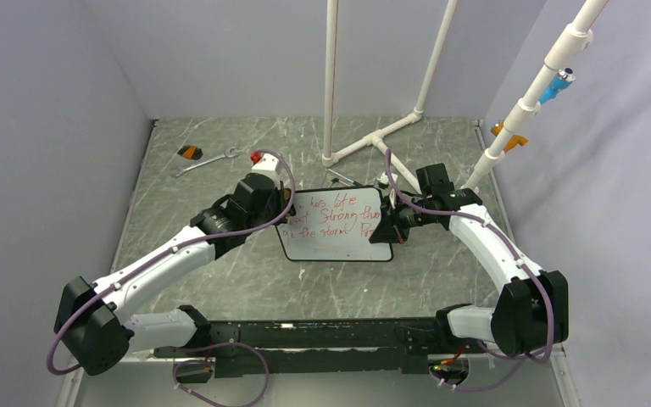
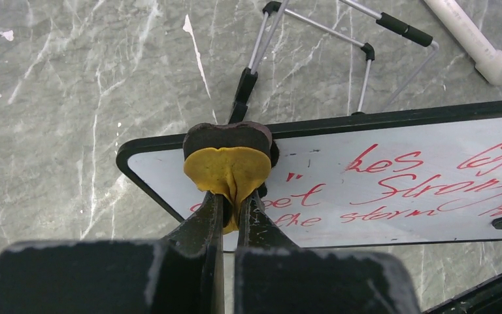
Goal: Erase the whiteboard
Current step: Erase the whiteboard at the center of the board.
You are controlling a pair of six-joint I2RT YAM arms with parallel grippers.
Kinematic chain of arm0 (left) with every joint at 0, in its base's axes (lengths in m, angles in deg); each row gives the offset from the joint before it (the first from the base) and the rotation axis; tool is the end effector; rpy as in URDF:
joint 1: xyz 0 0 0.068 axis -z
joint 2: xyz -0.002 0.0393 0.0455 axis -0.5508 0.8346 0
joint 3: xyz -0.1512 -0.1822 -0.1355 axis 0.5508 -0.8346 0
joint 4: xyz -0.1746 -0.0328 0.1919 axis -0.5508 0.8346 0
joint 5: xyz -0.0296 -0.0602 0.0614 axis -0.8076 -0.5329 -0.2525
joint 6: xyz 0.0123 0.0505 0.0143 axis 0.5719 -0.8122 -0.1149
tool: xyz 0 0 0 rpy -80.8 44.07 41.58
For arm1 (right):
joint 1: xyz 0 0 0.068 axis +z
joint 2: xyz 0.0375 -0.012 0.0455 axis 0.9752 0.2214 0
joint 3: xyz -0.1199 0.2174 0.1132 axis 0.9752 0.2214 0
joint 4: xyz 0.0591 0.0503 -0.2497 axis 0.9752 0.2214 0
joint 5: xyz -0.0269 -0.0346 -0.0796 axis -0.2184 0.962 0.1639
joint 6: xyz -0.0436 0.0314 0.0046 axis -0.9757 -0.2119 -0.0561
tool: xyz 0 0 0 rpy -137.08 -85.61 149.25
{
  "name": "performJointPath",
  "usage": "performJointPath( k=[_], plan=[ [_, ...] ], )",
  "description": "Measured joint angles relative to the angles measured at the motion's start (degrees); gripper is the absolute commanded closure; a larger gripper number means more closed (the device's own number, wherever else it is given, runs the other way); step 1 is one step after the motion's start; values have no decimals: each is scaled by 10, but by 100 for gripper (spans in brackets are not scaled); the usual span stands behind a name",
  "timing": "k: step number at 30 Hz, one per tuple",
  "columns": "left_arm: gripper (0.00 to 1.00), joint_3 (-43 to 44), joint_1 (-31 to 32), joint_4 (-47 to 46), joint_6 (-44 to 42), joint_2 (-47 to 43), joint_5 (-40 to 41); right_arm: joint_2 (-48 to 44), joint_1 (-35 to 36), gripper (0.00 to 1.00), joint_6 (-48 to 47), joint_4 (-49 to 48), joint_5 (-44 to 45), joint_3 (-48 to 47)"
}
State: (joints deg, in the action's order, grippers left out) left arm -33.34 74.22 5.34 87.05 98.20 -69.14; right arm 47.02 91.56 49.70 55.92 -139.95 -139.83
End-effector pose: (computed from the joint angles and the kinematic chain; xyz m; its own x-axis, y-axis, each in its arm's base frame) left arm 0.2042 -0.1648 0.2945 -0.5809 -0.0980 -0.8080 0.2340 0.9307 -0.2811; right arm 0.2208 0.0860 0.2570 -0.5235 -0.4229 -0.7397 -0.8492 0.3292 0.4128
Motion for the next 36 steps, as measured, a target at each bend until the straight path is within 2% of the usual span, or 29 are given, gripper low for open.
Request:
performJointPath(
  k=[4,12,16,22,25,31,36],
  plan=[
    [100,0,8,-4,-2,0,-13,-1,0,100,0,0,0,0],
    [100,19,84,-28,0,43,-22,-1,0,100,-10,1,0,0],
    [100,13,70,-31,0,39,-24,-1,0,100,-5,0,1,0],
    [100,-28,0,-30,0,-5,-26,-1,0,100,-2,-1,2,0],
    [100,-41,-14,-34,0,-17,-29,-1,0,100,-2,-1,2,0],
    [100,-45,-12,-48,0,-17,-55,-1,-1,100,-2,0,2,0],
    [100,-38,34,-74,1,0,-68,-1,-1,100,-11,-1,1,0]
  ],
)
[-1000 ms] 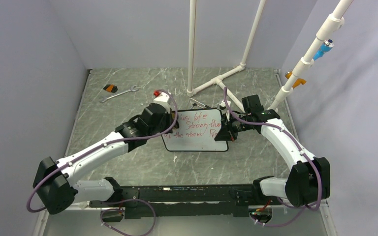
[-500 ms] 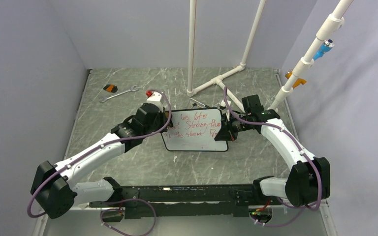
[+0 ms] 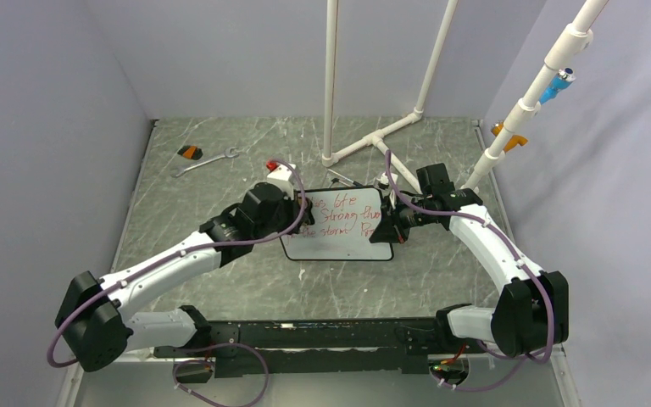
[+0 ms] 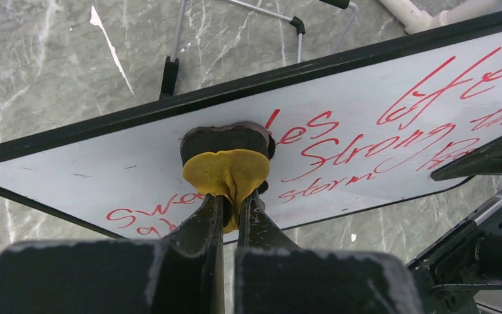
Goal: Erase the whiteboard
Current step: Erase the whiteboard at the center of the board.
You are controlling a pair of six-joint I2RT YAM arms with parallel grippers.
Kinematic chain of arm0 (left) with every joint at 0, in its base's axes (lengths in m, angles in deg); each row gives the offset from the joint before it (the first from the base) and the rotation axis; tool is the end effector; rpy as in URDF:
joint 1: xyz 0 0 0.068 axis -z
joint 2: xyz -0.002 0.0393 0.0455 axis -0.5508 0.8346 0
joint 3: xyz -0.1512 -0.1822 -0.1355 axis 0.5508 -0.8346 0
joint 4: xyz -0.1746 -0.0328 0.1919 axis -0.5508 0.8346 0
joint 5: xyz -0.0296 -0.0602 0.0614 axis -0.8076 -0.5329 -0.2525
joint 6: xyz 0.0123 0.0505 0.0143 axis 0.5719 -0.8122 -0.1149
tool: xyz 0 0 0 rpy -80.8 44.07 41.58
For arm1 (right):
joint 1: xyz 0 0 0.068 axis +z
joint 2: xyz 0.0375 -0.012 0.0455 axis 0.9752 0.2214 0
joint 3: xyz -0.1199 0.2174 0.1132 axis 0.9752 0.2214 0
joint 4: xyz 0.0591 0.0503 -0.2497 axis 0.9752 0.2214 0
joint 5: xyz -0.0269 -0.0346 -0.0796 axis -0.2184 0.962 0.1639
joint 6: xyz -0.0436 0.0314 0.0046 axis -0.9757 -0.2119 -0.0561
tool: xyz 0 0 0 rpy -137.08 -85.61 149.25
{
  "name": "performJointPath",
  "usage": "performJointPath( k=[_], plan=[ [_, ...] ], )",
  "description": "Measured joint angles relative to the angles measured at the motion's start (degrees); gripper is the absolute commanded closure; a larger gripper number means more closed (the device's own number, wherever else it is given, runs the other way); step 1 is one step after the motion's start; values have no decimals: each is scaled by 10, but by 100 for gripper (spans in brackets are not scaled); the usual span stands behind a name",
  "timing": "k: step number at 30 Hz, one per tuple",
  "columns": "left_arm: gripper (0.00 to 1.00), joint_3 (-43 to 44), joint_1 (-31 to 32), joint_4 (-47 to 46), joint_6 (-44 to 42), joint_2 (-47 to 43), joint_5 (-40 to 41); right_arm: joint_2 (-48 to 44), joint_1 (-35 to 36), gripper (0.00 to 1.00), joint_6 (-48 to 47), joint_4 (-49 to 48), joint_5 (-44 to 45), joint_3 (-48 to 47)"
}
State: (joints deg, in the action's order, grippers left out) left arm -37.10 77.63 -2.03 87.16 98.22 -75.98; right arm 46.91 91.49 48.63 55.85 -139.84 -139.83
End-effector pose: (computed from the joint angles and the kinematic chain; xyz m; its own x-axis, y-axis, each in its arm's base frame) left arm 0.1935 -0.1820 0.2834 -0.5913 -0.0745 -0.8030 0.3798 0.8527 -0.3588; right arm 0.2208 0.0856 0.2574 -0.5059 -0.4285 -0.7486 -0.8595 0.3235 0.3957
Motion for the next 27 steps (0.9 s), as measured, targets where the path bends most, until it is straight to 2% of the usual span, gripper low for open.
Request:
performJointPath(
  k=[7,16,21,27],
  plan=[
    [100,-5,4,-19,13,10,8,0,-3,100,6,1,0,0],
    [100,-52,-75,-14,19,-35,2,0,-3,100,8,0,0,0],
    [100,-52,-67,-20,18,-33,-7,0,-5,100,8,1,0,0],
    [100,-28,-9,-27,16,-12,-11,0,-5,100,-4,1,0,0]
  ],
)
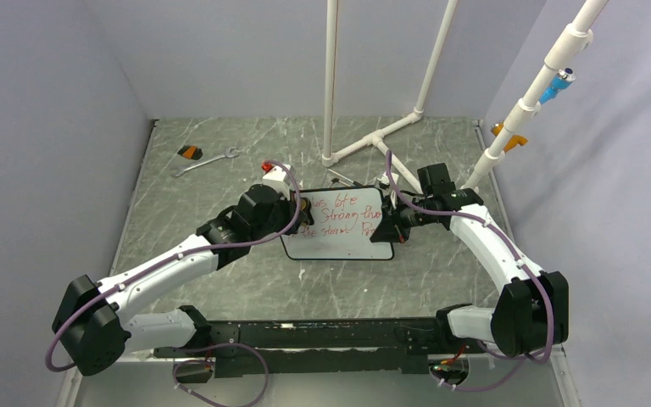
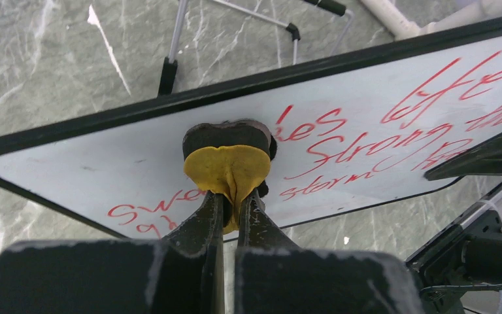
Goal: Erase the whiteboard
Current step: Erase the whiteboard at the center of the board.
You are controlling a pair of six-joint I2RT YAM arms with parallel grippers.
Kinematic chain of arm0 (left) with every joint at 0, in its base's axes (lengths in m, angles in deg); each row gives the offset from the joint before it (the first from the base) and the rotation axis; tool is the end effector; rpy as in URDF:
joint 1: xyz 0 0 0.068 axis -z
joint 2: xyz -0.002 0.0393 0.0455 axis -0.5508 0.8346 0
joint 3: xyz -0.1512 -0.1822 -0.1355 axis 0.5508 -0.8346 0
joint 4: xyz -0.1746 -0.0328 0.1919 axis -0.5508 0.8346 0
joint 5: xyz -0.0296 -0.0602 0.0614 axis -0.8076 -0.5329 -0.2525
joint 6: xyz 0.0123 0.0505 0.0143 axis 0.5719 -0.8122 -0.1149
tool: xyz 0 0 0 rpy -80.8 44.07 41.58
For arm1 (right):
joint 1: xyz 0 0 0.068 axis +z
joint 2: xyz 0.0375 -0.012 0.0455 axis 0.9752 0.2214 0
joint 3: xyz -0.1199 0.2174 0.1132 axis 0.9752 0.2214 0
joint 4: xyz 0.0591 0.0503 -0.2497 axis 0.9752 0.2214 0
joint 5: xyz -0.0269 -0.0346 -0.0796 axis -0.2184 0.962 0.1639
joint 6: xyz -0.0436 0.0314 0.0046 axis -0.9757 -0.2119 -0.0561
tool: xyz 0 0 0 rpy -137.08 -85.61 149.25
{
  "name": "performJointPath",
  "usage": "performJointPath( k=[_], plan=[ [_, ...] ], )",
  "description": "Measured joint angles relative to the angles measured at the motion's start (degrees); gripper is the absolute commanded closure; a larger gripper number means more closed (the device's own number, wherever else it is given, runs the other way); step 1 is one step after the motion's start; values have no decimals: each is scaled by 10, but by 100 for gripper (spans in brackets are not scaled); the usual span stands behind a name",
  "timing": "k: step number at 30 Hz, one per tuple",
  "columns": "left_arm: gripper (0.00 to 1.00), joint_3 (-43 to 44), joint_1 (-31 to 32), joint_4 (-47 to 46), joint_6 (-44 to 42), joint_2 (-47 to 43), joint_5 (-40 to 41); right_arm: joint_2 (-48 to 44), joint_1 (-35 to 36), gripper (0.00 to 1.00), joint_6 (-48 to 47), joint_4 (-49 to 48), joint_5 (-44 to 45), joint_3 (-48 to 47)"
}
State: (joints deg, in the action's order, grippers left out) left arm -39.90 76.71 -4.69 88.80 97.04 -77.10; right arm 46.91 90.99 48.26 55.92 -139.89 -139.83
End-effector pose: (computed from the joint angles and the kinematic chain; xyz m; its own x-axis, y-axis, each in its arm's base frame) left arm 0.1925 -0.1762 0.2759 -0.5967 -0.1134 -0.7944 0.3663 0.8423 -0.3954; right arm 0.2214 0.0837 0.2573 -0.5049 -0.4261 -0.7507 -0.8596 0.3277 0.3922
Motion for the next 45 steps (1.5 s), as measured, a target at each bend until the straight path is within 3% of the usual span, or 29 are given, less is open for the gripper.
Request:
performJointPath(
  k=[14,24,38,45],
  plan=[
    [100,59,-18,35,-43,16,7,0,-2,100,0,0,0,0],
    [100,143,67,71,-47,92,64,0,-7,100,8,1,0,0],
    [100,156,38,124,-26,85,124,0,-7,100,15,0,0,0],
    [100,173,63,133,-23,98,143,0,-7,100,14,0,1,0]
  ],
)
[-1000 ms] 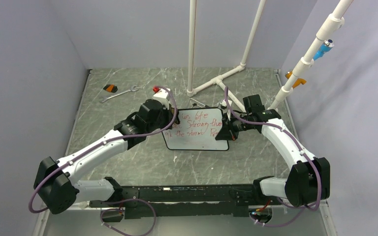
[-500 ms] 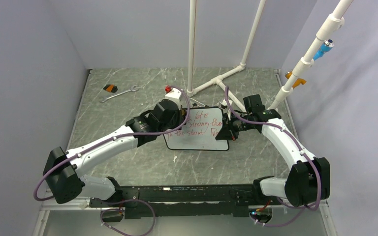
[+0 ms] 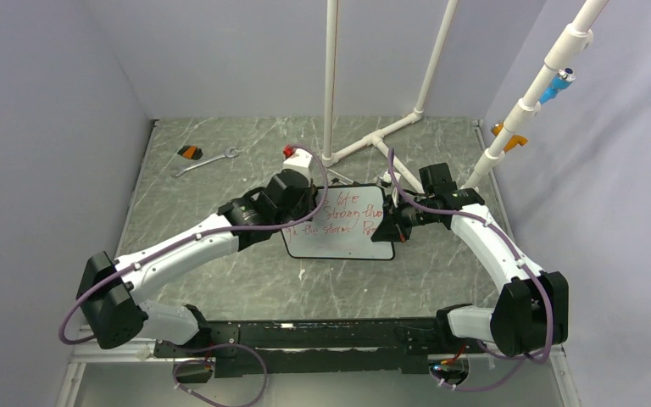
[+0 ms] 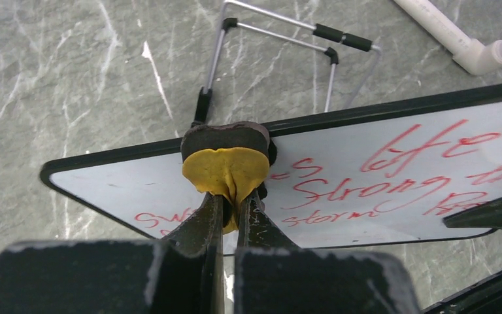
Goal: Erase the whiteboard
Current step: Erase the whiteboard at the center of the board.
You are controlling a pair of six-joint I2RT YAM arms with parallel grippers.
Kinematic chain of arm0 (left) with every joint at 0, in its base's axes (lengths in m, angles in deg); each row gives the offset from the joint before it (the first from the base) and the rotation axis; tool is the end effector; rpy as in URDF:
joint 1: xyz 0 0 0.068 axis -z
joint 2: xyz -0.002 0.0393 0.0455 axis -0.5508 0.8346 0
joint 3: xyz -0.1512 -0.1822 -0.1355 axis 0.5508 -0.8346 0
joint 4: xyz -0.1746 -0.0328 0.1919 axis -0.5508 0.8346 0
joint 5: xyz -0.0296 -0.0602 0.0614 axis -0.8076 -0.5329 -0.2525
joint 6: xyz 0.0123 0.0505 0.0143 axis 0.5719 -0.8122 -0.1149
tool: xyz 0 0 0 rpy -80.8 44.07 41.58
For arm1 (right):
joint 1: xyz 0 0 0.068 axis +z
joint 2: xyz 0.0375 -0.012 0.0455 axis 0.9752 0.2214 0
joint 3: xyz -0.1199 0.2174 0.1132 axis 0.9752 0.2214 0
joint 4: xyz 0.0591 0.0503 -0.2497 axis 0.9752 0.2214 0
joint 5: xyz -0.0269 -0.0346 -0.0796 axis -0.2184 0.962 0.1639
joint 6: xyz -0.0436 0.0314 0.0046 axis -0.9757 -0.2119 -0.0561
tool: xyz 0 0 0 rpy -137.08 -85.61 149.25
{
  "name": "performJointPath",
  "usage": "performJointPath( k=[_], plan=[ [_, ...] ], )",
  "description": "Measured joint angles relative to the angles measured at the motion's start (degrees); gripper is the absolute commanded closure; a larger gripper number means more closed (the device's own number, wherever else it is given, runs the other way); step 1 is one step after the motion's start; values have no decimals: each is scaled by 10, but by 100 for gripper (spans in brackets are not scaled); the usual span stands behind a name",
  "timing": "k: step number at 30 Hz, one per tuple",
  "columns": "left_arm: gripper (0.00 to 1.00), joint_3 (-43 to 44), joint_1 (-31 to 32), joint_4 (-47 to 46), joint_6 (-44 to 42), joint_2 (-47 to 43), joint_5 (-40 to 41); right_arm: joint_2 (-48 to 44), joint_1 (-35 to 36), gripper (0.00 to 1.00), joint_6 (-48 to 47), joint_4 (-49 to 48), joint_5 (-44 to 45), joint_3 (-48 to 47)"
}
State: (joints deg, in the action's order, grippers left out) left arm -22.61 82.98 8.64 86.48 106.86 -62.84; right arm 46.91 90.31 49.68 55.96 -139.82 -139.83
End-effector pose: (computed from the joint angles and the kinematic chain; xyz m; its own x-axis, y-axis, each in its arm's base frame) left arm 0.2026 -0.2187 0.3148 -0.5591 -0.0073 -0.8290 0.3027 0.9291 -0.2123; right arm 0.2224 0.0810 0.2573 -0.5315 -0.4122 -0.7400 -0.8423 0.3491 0.4106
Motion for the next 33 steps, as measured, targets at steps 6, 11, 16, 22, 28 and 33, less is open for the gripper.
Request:
performJointPath(
  k=[6,11,16,22,28,33],
  plan=[
    [100,14,30,-5,10,19,14,0,0,100,-1,0,0,0],
    [100,14,31,-4,22,19,30,0,0,100,-1,0,0,0],
    [100,-19,9,-19,37,1,28,0,-1,100,3,0,0,0],
    [100,-45,-5,-24,54,-16,29,0,-2,100,2,0,0,0],
    [100,-42,24,-24,64,-6,39,0,-3,100,-3,0,0,0],
    [100,-34,47,-27,66,4,46,0,-3,100,-11,1,-1,0]
  ],
)
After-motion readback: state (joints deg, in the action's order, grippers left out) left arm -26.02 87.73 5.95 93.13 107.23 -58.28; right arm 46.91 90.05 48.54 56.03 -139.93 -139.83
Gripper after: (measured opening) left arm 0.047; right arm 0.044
